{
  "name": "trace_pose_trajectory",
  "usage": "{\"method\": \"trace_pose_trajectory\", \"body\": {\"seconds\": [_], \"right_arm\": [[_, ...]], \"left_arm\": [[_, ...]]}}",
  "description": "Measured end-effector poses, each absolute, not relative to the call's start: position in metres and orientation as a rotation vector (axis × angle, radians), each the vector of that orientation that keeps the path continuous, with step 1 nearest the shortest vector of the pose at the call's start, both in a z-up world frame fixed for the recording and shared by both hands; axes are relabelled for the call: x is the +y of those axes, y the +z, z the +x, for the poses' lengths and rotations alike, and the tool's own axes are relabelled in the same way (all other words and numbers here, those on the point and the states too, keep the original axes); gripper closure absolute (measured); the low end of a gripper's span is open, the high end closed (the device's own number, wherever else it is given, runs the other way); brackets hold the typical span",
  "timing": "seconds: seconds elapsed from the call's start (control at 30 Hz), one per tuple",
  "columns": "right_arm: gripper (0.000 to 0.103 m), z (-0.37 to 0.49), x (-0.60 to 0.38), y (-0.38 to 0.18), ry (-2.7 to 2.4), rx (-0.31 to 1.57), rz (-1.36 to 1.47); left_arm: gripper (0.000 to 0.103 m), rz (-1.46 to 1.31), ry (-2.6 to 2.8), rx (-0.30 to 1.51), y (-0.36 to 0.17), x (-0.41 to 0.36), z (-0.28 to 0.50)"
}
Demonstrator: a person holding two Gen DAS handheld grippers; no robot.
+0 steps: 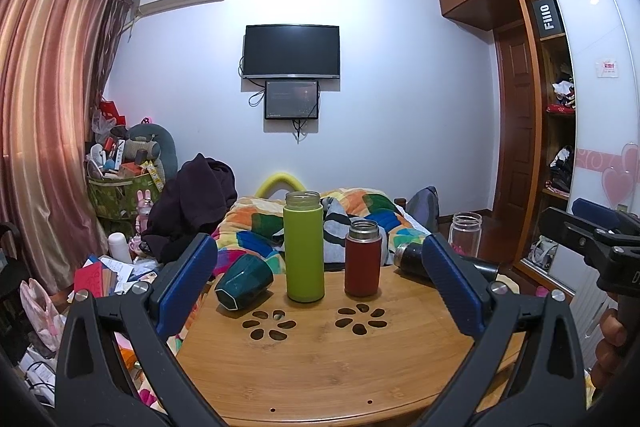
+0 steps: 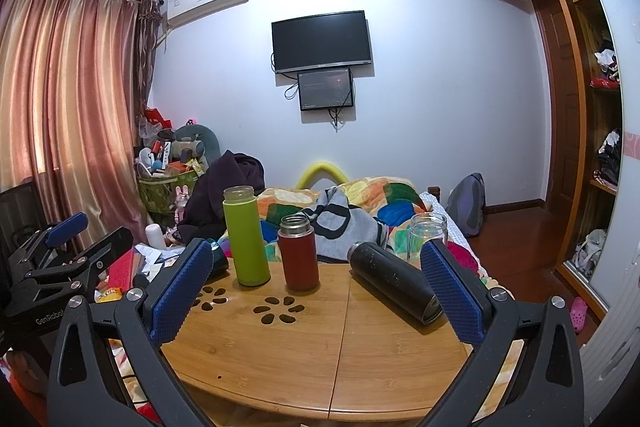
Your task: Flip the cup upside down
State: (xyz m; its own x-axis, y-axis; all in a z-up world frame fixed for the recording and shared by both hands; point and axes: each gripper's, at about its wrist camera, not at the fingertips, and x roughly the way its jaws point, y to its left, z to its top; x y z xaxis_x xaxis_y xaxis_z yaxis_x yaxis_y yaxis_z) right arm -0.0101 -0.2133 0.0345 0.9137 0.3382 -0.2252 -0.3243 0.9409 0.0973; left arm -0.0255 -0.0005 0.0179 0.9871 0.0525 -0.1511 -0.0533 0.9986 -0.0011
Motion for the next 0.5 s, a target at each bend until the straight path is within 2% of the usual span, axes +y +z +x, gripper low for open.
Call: {"method": "trace_pose_trajectory", "body": {"seconds": [0.5], "right_arm": [[0.000,-0.0104,-0.2130,0.0352,0.340,0.242,0.058]], "left_arm": [[0.000,-0.007,0.053,0.156,0.0190,-0.0012,-0.0262]]}}
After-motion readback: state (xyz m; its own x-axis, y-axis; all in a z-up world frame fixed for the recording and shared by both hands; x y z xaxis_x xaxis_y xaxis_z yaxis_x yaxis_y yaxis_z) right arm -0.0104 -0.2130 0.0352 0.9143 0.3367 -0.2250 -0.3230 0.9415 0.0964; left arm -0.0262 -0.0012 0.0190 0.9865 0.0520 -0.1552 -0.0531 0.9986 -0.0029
